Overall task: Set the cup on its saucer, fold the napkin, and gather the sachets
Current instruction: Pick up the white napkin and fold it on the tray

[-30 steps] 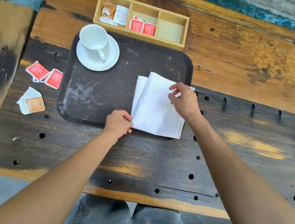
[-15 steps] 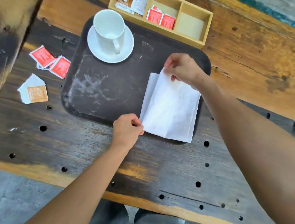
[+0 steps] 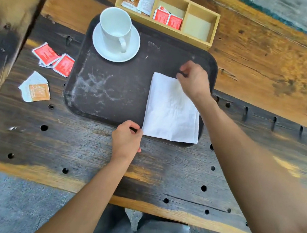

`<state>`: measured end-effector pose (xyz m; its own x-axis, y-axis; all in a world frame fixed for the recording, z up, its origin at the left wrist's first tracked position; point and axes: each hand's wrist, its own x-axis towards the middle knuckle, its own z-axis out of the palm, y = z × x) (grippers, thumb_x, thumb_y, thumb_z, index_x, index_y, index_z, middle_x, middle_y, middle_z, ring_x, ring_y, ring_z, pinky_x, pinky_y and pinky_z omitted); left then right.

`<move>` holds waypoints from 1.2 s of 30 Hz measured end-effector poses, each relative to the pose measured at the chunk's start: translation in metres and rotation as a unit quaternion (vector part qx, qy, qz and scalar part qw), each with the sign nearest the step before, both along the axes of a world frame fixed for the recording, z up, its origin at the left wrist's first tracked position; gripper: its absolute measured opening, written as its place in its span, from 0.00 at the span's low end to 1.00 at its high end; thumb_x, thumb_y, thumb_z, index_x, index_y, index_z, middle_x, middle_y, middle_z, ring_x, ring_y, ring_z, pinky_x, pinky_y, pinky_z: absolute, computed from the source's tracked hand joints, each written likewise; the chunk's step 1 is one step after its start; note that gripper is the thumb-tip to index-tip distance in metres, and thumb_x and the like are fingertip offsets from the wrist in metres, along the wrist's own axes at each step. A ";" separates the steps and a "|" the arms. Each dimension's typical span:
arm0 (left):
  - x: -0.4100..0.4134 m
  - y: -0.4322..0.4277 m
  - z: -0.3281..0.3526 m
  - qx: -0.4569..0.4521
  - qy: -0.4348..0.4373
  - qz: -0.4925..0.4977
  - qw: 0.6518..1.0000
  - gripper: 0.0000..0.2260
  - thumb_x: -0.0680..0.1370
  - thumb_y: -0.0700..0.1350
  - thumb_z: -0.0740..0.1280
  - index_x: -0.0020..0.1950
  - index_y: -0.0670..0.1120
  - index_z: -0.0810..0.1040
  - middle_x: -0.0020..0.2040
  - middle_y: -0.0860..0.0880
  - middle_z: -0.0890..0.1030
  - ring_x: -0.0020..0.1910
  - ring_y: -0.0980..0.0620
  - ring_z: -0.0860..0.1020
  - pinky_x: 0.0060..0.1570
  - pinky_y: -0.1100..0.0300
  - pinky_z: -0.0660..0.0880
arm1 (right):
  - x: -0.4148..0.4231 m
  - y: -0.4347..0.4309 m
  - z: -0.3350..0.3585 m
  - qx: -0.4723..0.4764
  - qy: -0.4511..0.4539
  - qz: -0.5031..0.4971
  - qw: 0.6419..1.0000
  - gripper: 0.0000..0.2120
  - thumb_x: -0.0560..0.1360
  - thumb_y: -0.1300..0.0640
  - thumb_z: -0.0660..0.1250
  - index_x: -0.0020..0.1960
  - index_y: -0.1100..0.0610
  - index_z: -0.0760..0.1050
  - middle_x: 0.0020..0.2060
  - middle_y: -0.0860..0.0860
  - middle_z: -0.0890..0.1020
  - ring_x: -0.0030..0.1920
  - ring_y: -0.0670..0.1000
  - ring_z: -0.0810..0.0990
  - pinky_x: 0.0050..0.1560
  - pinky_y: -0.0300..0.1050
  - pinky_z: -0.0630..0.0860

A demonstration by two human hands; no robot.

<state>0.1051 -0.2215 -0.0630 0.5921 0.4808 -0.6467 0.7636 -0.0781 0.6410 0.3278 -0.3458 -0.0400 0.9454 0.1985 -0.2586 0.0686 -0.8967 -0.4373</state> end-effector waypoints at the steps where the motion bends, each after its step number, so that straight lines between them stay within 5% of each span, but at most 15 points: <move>1: 0.001 0.002 0.001 0.008 -0.002 -0.003 1.000 0.01 0.80 0.43 0.68 0.49 0.48 0.79 0.41 0.48 0.81 0.20 0.53 0.79 0.20 0.66 0.71 | -0.011 -0.019 0.004 -0.014 -0.005 -0.032 0.999 0.11 0.78 0.57 0.65 0.59 0.59 0.78 0.55 0.57 0.81 0.52 0.58 0.80 0.50 0.47 0.76; 4: 0.009 0.004 0.004 0.022 0.002 -0.015 1.000 0.02 0.80 0.44 0.67 0.48 0.46 0.77 0.38 0.47 0.82 0.20 0.51 0.80 0.19 0.60 0.73 | -0.057 -0.079 0.017 -0.075 0.063 -0.125 0.987 0.10 0.77 0.53 0.65 0.53 0.59 0.77 0.49 0.57 0.82 0.48 0.59 0.79 0.45 0.46 0.71; 6: 0.015 0.004 0.004 0.021 0.029 -0.039 0.999 0.03 0.80 0.44 0.67 0.50 0.45 0.76 0.34 0.44 0.83 0.21 0.48 0.82 0.20 0.60 0.73 | -0.090 -0.102 0.018 -0.083 0.164 -0.180 0.966 0.14 0.78 0.49 0.66 0.49 0.60 0.78 0.44 0.57 0.84 0.45 0.60 0.83 0.45 0.49 0.78; 8: 0.022 0.004 0.004 -0.001 0.059 -0.052 0.997 0.04 0.79 0.42 0.67 0.49 0.42 0.78 0.32 0.42 0.83 0.23 0.45 0.82 0.23 0.60 0.72 | -0.120 -0.110 0.014 0.005 0.280 -0.254 0.926 0.17 0.78 0.48 0.67 0.52 0.63 0.79 0.40 0.58 0.86 0.39 0.59 0.87 0.44 0.53 0.85; 10: 0.027 0.005 0.003 -0.026 0.079 -0.036 0.996 0.04 0.78 0.40 0.68 0.47 0.39 0.79 0.31 0.42 0.81 0.21 0.45 0.81 0.22 0.61 0.71 | -0.140 -0.107 0.010 0.118 0.334 -0.336 0.873 0.17 0.79 0.49 0.68 0.55 0.63 0.78 0.37 0.57 0.84 0.30 0.54 0.85 0.33 0.47 0.84; 13: 0.032 0.008 0.003 -0.050 0.099 -0.024 0.994 0.03 0.76 0.37 0.68 0.44 0.37 0.79 0.31 0.42 0.78 0.17 0.48 0.77 0.18 0.63 0.69 | -0.150 -0.101 0.004 0.167 0.309 -0.367 0.861 0.15 0.79 0.50 0.68 0.56 0.62 0.77 0.35 0.55 0.83 0.26 0.52 0.82 0.26 0.42 0.79; 16: 0.036 0.013 0.004 -0.087 0.116 -0.027 0.989 0.02 0.75 0.34 0.70 0.43 0.36 0.78 0.30 0.42 0.75 0.17 0.49 0.74 0.18 0.63 0.67 | -0.155 -0.094 -0.001 0.095 0.243 -0.321 0.910 0.10 0.78 0.50 0.65 0.56 0.54 0.72 0.38 0.55 0.84 0.25 0.52 0.84 0.32 0.49 0.85; 19: 0.038 0.015 0.005 -0.127 0.122 -0.029 0.984 0.06 0.75 0.35 0.73 0.40 0.38 0.78 0.29 0.44 0.73 0.18 0.50 0.73 0.20 0.63 0.67 | -0.160 -0.091 -0.005 0.108 0.234 -0.316 0.913 0.08 0.79 0.53 0.64 0.55 0.55 0.71 0.39 0.56 0.84 0.27 0.56 0.86 0.38 0.55 0.86; 22: 0.033 0.015 0.007 -0.144 0.105 -0.020 0.984 0.05 0.74 0.36 0.75 0.44 0.39 0.80 0.32 0.45 0.75 0.18 0.51 0.73 0.20 0.64 0.69 | -0.164 -0.096 -0.006 0.200 0.256 -0.396 0.859 0.04 0.78 0.61 0.65 0.46 0.59 0.71 0.39 0.59 0.83 0.31 0.57 0.87 0.41 0.59 0.86; 25: 0.022 0.019 0.011 -0.166 0.076 -0.013 0.983 0.05 0.75 0.37 0.75 0.49 0.40 0.80 0.42 0.41 0.82 0.24 0.48 0.80 0.24 0.61 0.77 | -0.176 -0.103 -0.004 0.259 0.245 -0.422 0.834 0.09 0.76 0.64 0.67 0.40 0.58 0.70 0.44 0.64 0.83 0.37 0.57 0.88 0.39 0.50 0.86; 32: -0.011 0.026 0.012 -0.150 0.132 -0.121 0.972 0.09 0.75 0.36 0.72 0.52 0.40 0.76 0.39 0.40 0.87 0.26 0.43 0.81 0.23 0.58 0.74 | -0.221 -0.112 -0.001 0.343 0.207 -0.475 0.784 0.09 0.76 0.64 0.70 0.51 0.56 0.72 0.52 0.62 0.84 0.38 0.51 0.83 0.41 0.42 0.82; 36: -0.012 0.028 0.026 -0.066 0.201 -0.338 0.917 0.10 0.79 0.47 0.68 0.49 0.40 0.79 0.34 0.46 0.87 0.27 0.45 0.83 0.25 0.59 0.76 | -0.250 -0.106 -0.010 0.446 0.257 -0.549 0.658 0.11 0.77 0.56 0.73 0.53 0.56 0.72 0.52 0.59 0.84 0.50 0.54 0.86 0.52 0.48 0.82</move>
